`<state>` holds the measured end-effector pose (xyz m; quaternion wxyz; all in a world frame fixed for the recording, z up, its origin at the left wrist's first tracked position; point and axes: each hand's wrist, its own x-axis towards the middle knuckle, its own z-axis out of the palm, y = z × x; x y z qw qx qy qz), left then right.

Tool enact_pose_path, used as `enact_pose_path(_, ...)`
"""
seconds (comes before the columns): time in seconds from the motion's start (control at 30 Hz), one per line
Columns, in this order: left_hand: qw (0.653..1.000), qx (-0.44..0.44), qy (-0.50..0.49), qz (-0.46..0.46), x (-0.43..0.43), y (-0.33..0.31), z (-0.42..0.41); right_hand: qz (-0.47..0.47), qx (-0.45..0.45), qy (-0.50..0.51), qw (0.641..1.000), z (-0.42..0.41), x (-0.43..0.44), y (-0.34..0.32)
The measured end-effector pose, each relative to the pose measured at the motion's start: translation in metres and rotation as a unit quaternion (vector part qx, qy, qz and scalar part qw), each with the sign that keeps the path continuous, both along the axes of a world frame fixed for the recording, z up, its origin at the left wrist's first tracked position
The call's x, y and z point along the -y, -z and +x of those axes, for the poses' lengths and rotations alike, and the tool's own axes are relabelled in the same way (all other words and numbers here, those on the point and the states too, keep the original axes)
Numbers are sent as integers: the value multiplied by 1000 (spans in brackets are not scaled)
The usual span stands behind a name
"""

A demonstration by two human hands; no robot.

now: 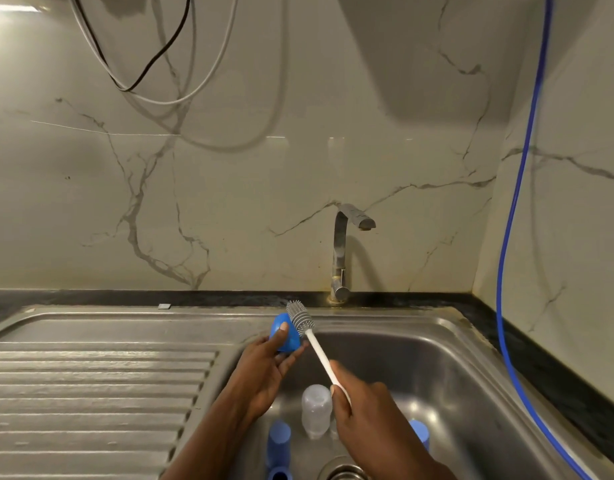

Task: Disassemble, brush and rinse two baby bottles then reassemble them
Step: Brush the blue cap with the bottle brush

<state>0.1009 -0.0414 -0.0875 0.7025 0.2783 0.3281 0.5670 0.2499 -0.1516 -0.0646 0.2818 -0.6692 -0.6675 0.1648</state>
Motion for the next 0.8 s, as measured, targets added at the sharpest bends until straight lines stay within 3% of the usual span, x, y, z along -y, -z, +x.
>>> enact_pose_path(0.17,997,53,-52,-19,-3,1,-7,-17,35,-18,999,-15,5,2)
enact_pose_path(0.47,998,-9,57,38,6,-5,0,12,-13,15,1000,8,-11,8)
enact_pose_path(0.57,999,-14,47,23,6,-8,5,16,-17,20,1000,13,-10,10)
enact_pose_path(0.7,995,-86,27,49,5,-8,5,27,-4,7,1000,8,-8,9)
enact_pose_path(0.8,999,-37,1,16,2,-4,2,16,5,1,1000,0,-5,7)
